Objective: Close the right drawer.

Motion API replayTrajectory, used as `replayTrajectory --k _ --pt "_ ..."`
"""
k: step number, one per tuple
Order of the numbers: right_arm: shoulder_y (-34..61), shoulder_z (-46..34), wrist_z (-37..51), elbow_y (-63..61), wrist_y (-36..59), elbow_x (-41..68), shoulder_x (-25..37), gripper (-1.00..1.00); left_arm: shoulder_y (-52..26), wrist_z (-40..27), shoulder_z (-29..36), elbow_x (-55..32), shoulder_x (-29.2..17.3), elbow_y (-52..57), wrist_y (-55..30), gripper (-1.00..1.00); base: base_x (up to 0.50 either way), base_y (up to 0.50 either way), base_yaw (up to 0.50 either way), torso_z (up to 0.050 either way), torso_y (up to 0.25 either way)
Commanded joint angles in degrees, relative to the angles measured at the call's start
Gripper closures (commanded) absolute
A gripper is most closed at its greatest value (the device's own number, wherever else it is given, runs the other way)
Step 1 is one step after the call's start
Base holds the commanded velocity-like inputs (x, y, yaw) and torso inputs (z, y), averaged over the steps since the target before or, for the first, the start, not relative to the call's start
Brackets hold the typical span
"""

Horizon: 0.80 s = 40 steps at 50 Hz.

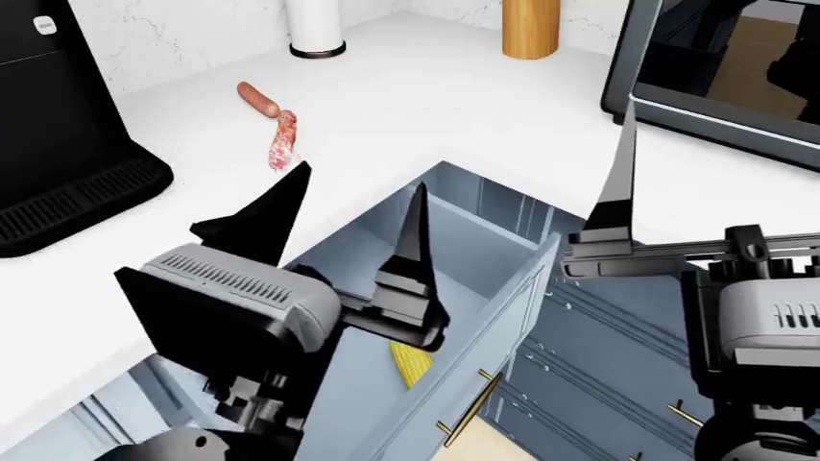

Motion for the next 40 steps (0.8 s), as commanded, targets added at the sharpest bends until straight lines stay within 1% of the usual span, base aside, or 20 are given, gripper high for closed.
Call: replayTrajectory --k 1,8,11,18,27,40 --pt "-0.26 -0.13 0.49 0.29 -0.21 0.60 0.16 -1.00 -0.29 4.22 2.68 -4.28 5.17 -3.84 1.11 -1.00 0.00 0.00 0.00 0.000 0.000" --pt "-0.49 -0.12 0.88 0.54 -0.52 0.92 0.34 -1.00 -0.52 7.50 5.51 -5.01 9.23 -8.91 1.00 -1.00 0.00 0.00 0.00 0.000 0.000" --pt "-1.28 0.63 1.34 1.08 -1.73 1.78 0.70 -1.00 -0.22 9.89 6.44 -6.86 10.95 -12.05 1.26 -1.00 0.00 0.00 0.00 0.000 0.000" --pt "-1.45 0.74 1.64 0.73 -1.62 1.96 0.78 -1.00 0.53 13.46 8.77 -8.12 13.56 -16.32 1.35 -1.00 0.00 0.00 0.00 0.000 0.000" --pt "-1.37 0.50 1.85 0.55 -1.18 2.05 0.82 -1.00 1.62 17.64 10.50 -9.70 15.69 -21.47 1.91 -1.00 0.00 0.00 0.00 0.000 0.000" --pt "-1.08 0.28 1.89 0.15 -0.30 2.43 0.91 -1.00 2.54 21.86 12.87 -10.41 18.47 -27.96 2.03 -1.00 0.00 0.00 0.00 0.000 0.000"
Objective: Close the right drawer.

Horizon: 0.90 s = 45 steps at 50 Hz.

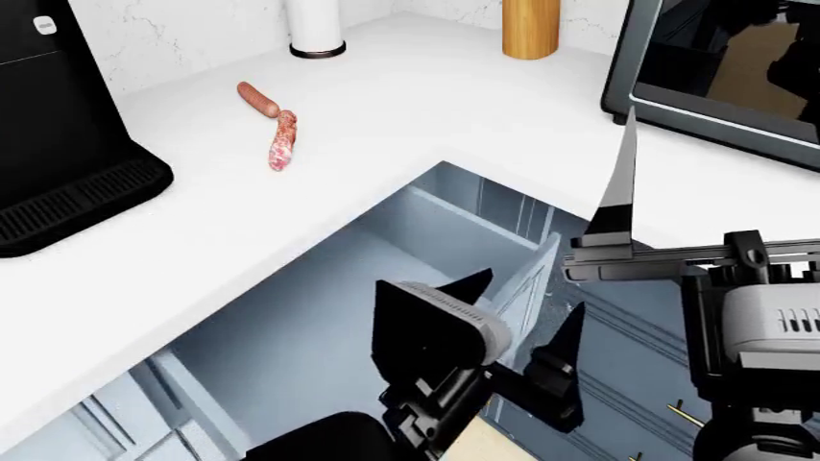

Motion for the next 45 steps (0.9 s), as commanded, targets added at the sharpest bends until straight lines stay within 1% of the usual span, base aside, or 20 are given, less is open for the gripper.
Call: replayTrajectory --k 1,7,13,18,36,42,45 --pt "-0.03 0.02 0.22 -0.29 0.40 0.42 0.16 -1.00 1.15 3.86 2.41 -1.29 2.59 -5.60 -0.05 -1.00 0.00 0.00 0.00 0.000 0.000" --pt "-0.34 0.36 0.65 0.69 -0.70 1.26 0.48 -1.00 2.25 6.49 3.00 -2.30 3.70 -8.55 0.78 -1.00 0.00 0.00 0.00 0.000 0.000" --pt "-0.80 0.54 1.10 1.58 -1.81 2.05 0.69 -1.00 3.69 8.94 5.14 -0.93 5.03 -11.72 1.54 -1.00 0.00 0.00 0.00 0.000 0.000" --pt "-0.88 0.49 1.16 1.47 -1.61 2.33 0.71 -1.00 4.14 9.78 5.61 -0.72 5.58 -13.55 1.90 -1.00 0.00 0.00 0.00 0.000 0.000" --pt "-1.18 0.35 1.72 1.44 -1.82 2.82 1.09 -1.00 5.81 14.09 5.00 -0.30 7.56 -22.77 5.93 -1.00 0.00 0.00 0.00 0.000 0.000" --pt "-1.07 0.00 1.71 0.73 -1.00 2.52 1.08 -1.00 6.27 16.72 4.29 0.81 8.96 -29.29 9.00 -1.00 0.00 0.00 0.00 -0.002 0.000" --pt "-0.99 -0.14 1.74 0.59 -0.78 2.46 1.10 -1.00 6.67 17.50 4.42 1.28 9.00 -30.39 9.93 -1.00 0.00 0.00 0.00 0.000 0.000"
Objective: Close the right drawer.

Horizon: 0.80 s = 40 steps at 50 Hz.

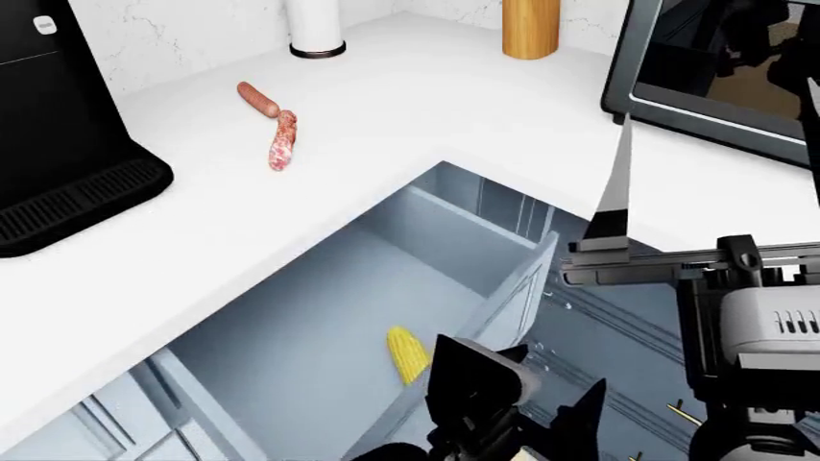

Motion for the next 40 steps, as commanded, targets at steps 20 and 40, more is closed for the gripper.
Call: replayTrajectory --k 20,40 --pt "-0.02 -0.12 0.78 -0.18 -0.18 1.29 0.47 -1.00 4.00 5.17 -1.83 2.63 3.20 -22.09 10.27 -1.00 0.00 0.00 0.00 -0.001 0.000" --pt "-0.71 -0.36 1.54 -0.20 -0.25 1.72 0.67 -1.00 3.70 -4.42 -5.76 1.80 -2.95 -13.88 10.28 -1.00 0.00 0.00 0.00 0.000 0.000"
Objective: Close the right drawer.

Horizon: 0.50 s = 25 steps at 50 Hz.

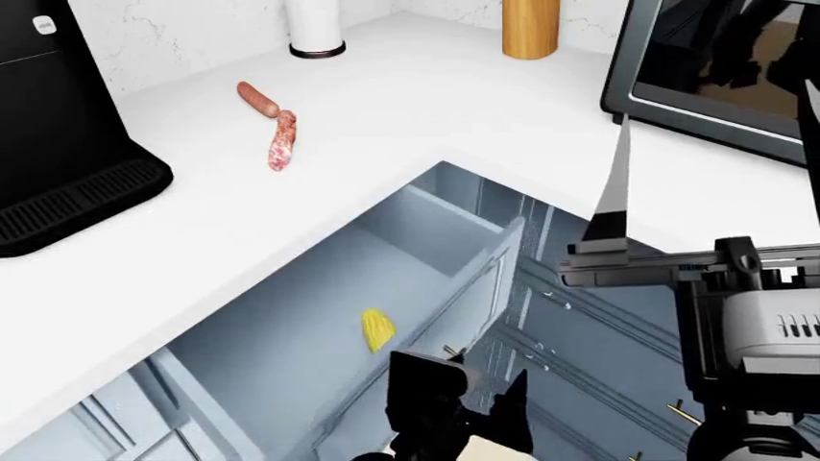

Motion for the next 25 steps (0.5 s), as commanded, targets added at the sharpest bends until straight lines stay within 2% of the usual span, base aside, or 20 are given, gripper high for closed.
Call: replayTrajectory --k 1,8,18,25 --pt "-0.51 0.00 0.47 -0.18 0.00 0.30 0.11 -1.00 0.17 -6.20 -3.22 0.38 -4.27 3.80 -0.35 -1.00 0.00 0.00 0.00 0.000 0.000" --pt "-1.01 0.46 0.94 0.41 -1.03 1.00 0.35 -1.00 -0.42 -9.17 -3.97 0.19 -7.08 8.22 -1.57 -1.00 0.00 0.00 0.00 0.000 0.000" --pt "-0.98 0.48 1.27 1.22 -1.96 1.56 0.77 -1.00 -0.62 -8.27 -5.17 0.33 -8.13 5.72 -0.17 -1.00 0.00 0.00 0.00 0.000 0.000" --pt "-0.13 -0.25 1.12 0.76 -0.95 1.26 0.75 -1.00 -1.52 -11.03 -5.04 -0.04 -9.41 5.38 -3.25 -1.00 0.00 0.00 0.00 0.000 0.000"
